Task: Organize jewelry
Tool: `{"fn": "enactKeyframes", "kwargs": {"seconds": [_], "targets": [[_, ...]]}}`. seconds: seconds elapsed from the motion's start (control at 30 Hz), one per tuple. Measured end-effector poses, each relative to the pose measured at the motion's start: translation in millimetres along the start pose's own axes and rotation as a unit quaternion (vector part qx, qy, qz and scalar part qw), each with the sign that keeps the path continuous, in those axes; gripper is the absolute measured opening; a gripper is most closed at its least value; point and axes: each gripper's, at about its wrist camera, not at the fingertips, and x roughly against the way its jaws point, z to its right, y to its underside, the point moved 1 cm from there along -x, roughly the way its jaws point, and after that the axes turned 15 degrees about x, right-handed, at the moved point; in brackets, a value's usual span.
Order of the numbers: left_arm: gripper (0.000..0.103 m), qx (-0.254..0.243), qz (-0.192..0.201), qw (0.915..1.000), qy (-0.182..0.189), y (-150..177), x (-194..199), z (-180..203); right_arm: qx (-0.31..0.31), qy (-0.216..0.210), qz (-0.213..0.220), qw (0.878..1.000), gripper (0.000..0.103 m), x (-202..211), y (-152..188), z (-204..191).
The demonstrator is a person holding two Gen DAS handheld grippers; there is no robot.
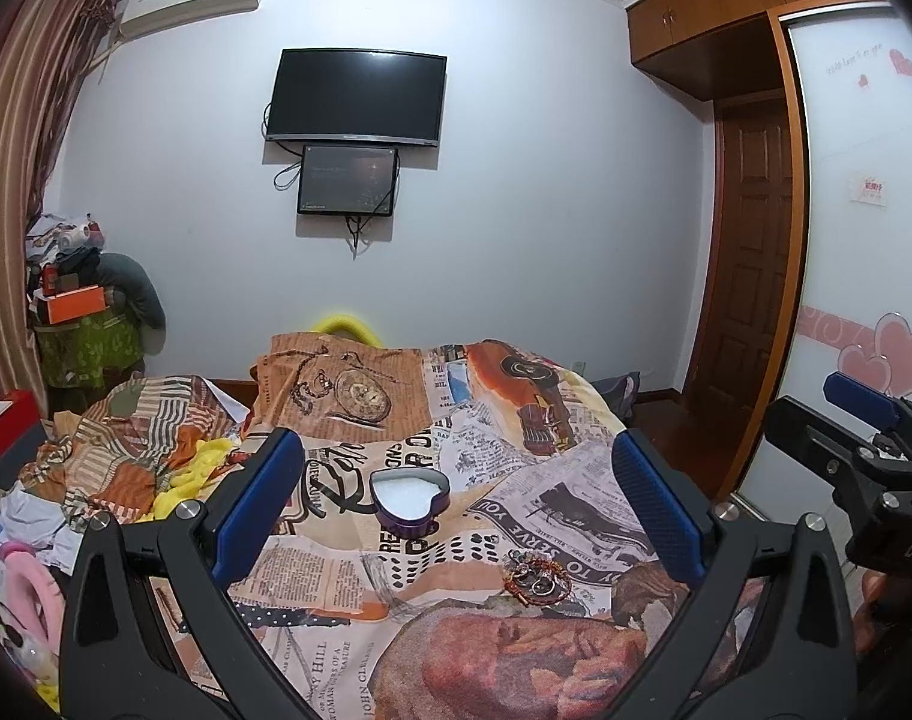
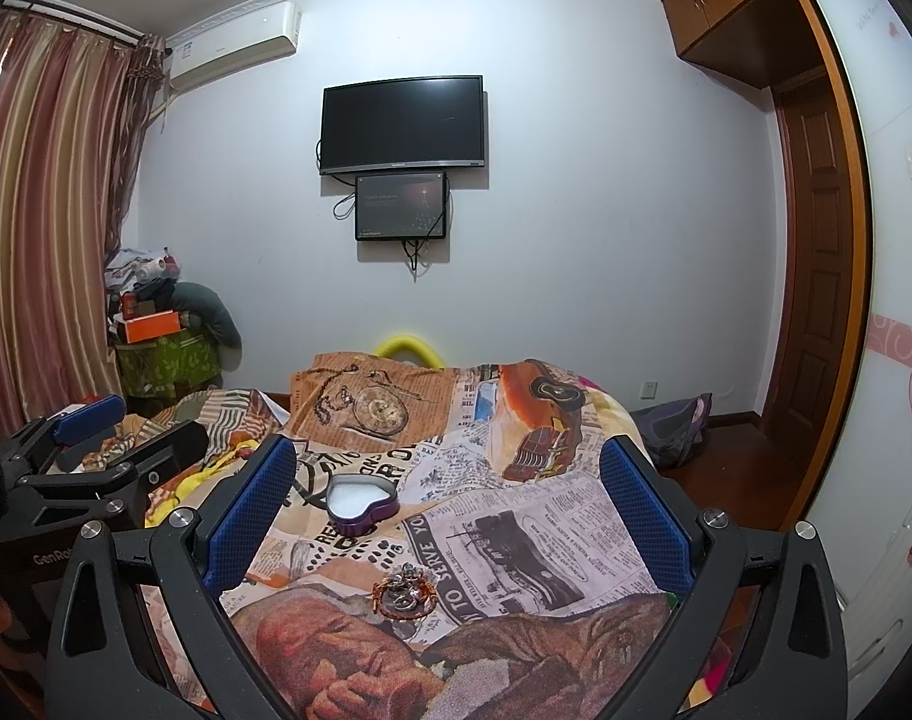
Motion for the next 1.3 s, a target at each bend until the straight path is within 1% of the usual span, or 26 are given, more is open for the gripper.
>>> {"fn": "enactKeyframes", "kwargs": {"seconds": [1.0,1.3], "targets": [[0.103,-0.001,-0.007,1.0000,-0.001,1.4,-8.7,2.2,-0.002,0.000,-0.003,1.000,0.101,-3.4,2.8,2.1],[0.103,0.002,-0.012,0.9999,-0.001,1.8,-14.3,-0.3,-0.004,-0.002,-0.012,1.000,0.101,-9.9,4.7,0.8]]}}
